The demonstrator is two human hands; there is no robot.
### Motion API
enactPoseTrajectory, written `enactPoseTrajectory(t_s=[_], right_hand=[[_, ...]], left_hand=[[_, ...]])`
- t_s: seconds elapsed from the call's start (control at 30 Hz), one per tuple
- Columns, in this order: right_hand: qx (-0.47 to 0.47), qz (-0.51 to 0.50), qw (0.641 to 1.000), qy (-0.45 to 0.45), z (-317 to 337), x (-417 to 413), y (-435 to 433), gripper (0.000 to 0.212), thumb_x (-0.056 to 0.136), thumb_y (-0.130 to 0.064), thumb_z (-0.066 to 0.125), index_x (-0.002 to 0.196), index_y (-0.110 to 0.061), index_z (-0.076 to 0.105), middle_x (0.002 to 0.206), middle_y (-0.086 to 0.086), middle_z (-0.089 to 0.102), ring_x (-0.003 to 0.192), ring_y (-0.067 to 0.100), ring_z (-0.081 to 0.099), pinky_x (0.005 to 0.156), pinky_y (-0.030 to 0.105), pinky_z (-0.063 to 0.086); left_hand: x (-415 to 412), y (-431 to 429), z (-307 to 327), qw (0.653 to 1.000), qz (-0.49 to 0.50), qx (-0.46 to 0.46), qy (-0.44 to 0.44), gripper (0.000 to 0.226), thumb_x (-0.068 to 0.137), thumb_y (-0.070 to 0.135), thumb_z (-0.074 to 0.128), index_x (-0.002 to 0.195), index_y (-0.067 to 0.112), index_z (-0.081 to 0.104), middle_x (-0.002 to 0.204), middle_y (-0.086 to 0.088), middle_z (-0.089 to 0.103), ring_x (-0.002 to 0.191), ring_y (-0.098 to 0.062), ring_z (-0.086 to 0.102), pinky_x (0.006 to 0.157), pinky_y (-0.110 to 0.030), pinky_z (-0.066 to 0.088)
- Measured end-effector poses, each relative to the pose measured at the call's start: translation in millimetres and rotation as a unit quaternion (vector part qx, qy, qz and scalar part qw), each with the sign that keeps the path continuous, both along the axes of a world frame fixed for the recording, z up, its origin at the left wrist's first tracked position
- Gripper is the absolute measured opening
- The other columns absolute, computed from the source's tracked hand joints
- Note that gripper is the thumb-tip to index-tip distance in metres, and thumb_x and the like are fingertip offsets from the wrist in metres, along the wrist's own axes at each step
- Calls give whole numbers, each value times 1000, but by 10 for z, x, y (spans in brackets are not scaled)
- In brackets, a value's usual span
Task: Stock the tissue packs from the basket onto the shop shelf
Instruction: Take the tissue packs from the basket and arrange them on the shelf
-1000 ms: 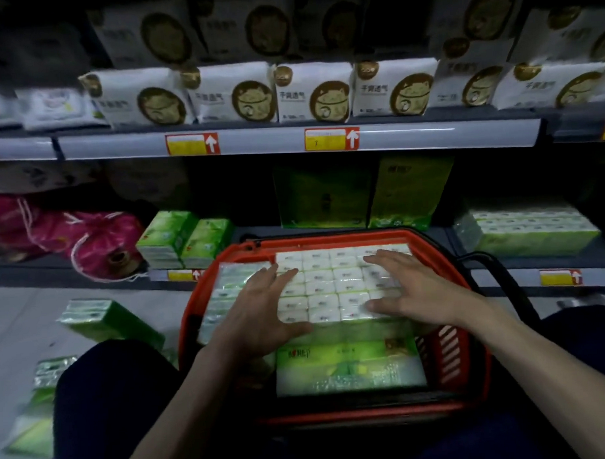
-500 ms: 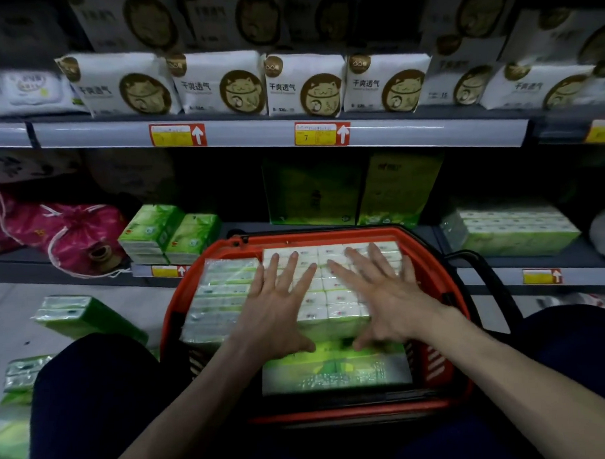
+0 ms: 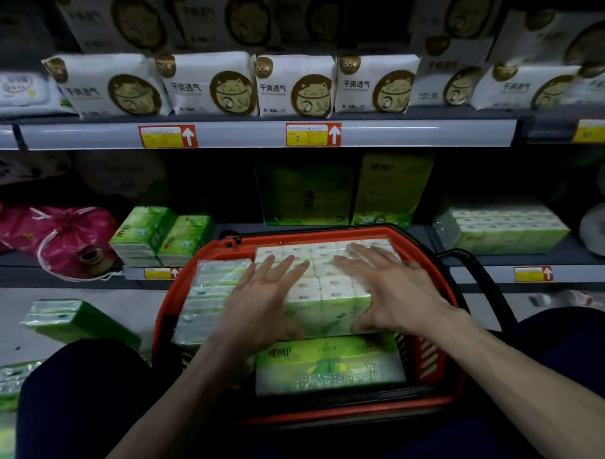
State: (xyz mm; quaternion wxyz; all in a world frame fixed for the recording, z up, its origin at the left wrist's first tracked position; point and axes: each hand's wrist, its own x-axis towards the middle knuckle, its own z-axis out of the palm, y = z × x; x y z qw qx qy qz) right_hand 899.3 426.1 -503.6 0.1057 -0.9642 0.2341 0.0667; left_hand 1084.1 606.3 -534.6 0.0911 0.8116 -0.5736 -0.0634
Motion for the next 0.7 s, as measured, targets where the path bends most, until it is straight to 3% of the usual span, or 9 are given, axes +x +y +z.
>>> enactPoseTrajectory(t_s=[0.13, 0.23, 0.3, 0.4, 0.47, 0.53, 0.6, 0.63, 0.7], right_hand=[[-17, -49, 996, -76, 173, -122, -62, 127, 57, -91, 75, 162, -57, 12, 174, -22, 12, 160, 15, 19, 118, 59, 42], [-4, -129, 984, -123, 270, -164, -95, 131, 55, -99, 67, 163, -53, 9, 174, -16, 16, 157, 20, 24, 109, 56, 48], [73, -201, 960, -182, 280, -158, -74, 138, 54, -92, 76, 164, -51, 2, 175, -8, 15, 157, 27, 28, 113, 58, 44], [220, -301, 877, -303, 239, -119, -76, 143, 59, -74, 89, 167, -40, 1, 175, 1, 18, 157, 29, 28, 122, 52, 33], [347, -372, 805, -306, 222, -98, -161, 136, 61, -75, 86, 167, -32, 13, 173, 7, 26, 155, 35, 32, 122, 55, 33], [515, -431, 690, -269, 183, -89, -291, 110, 66, -82, 79, 155, -29, 44, 157, 14, 49, 142, 45, 45, 109, 75, 39], [628, -468, 575, -236, 182, -114, -355, 76, 77, -75, 74, 134, -27, 64, 136, 18, 64, 126, 49, 56, 92, 80, 47], [644, -476, 555, -225, 179, -128, -365, 71, 78, -70, 75, 130, -23, 67, 133, 18, 67, 121, 48, 59, 89, 76, 51], [645, -479, 555, -214, 195, -139, -351, 62, 75, -59, 81, 118, -17, 71, 128, 17, 70, 116, 44, 63, 91, 64, 53]], left_hand=[[66, 157, 138, 990, 17, -132, 36, 118, 59, 61, 90, 159, 31, 37, 166, 6, 34, 151, -20, 36, 117, -54, 41], [97, 190, 145, 969, 70, -222, 86, 115, 61, 63, 87, 159, 27, 36, 166, 4, 35, 151, -17, 35, 119, -47, 40], [65, 175, 166, 948, 120, -266, 124, 119, 64, 60, 87, 162, 23, 29, 165, 1, 36, 151, -16, 35, 121, -41, 36], [-53, 119, 167, 909, 196, -301, 209, 125, 72, 63, 81, 165, 26, 8, 166, -2, 35, 151, -18, 36, 120, -44, 37], [-96, 92, 116, 902, 234, -279, 232, 122, 76, 70, 75, 165, 30, 2, 164, -6, 37, 149, -23, 40, 118, -51, 40], [-92, 95, 55, 905, 246, -257, 230, 112, 77, 77, 69, 163, 35, 11, 152, -4, 55, 136, -24, 55, 109, -53, 50], [-65, 93, -5, 908, 242, -254, 231, 95, 77, 82, 65, 154, 36, 31, 126, 7, 70, 113, -16, 68, 92, -48, 60], [-58, 85, -20, 910, 240, -248, 228, 90, 78, 82, 63, 150, 34, 35, 118, 10, 70, 105, -14, 69, 87, -47, 61], [-39, 80, -29, 912, 236, -243, 234, 91, 78, 84, 60, 149, 32, 36, 115, 8, 70, 102, -15, 69, 85, -46, 61]])
